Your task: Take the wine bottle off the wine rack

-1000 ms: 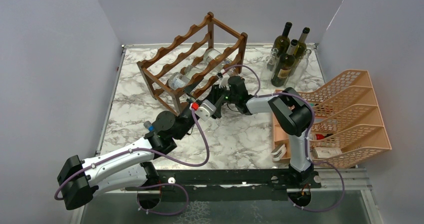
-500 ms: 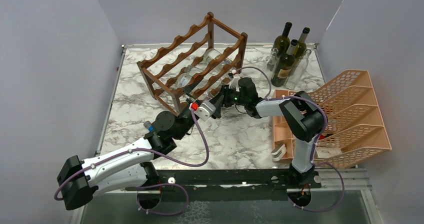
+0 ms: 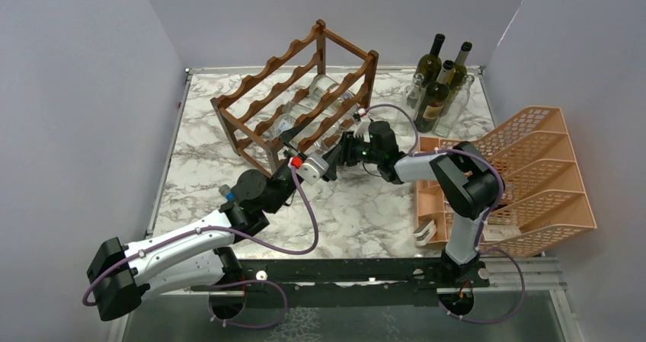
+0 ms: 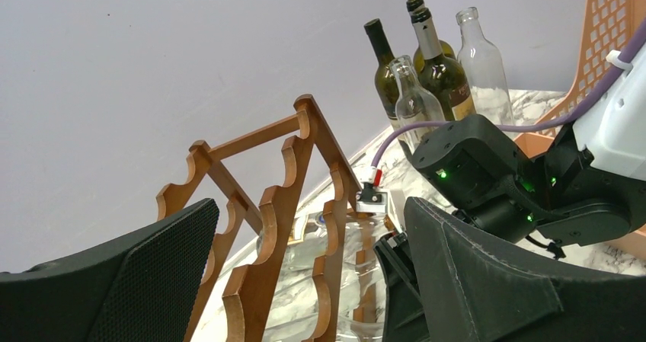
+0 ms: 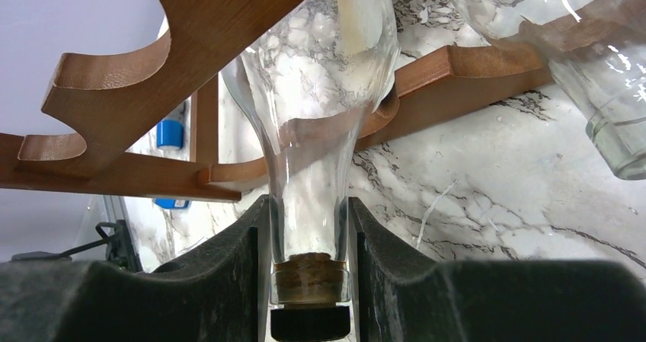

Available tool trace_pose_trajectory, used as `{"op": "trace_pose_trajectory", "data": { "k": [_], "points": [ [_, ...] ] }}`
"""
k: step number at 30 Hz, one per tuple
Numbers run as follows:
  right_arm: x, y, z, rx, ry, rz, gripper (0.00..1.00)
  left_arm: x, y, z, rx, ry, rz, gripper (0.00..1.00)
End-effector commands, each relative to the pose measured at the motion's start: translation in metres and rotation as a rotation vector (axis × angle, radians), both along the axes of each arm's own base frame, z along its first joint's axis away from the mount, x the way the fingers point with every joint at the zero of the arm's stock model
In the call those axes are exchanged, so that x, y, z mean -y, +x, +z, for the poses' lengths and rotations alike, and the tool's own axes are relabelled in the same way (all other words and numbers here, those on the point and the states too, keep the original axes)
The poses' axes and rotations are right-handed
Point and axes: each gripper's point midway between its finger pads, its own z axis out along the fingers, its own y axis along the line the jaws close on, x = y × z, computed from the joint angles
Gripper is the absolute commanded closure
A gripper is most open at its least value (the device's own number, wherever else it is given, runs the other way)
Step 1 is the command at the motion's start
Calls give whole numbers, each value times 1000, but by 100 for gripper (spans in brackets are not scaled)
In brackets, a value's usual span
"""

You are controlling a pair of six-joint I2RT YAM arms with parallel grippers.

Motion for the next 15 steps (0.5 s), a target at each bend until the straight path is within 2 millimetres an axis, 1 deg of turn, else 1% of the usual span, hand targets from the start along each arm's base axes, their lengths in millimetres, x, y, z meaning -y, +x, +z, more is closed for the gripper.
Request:
{"op": "trace_pose_trajectory", "data": {
  "k": [1,6,10,11,12,13,15],
  "points": [
    [-23,-11,23,36,106,129,99,-2,-2,3,11,-21,-2,1],
    [-43,-7,21,38,88,140,99,-1,-2,4,13,-21,-5,1],
    [-54,-5,26,49,99,140,98,-2,-2,4,14,-20,-2,1],
    [-54,-3,24,38,98,123,95,-2,-2,4,14,-20,0,1],
    [-53,2,20,24,84,92,87,-2,-2,4,15,-20,-2,1],
    [-50,5,14,6,61,66,76,-2,-3,5,16,-23,-2,1],
    [-45,8,6,-10,32,34,58,-3,-3,5,17,-24,-1,1]
  ]
}}
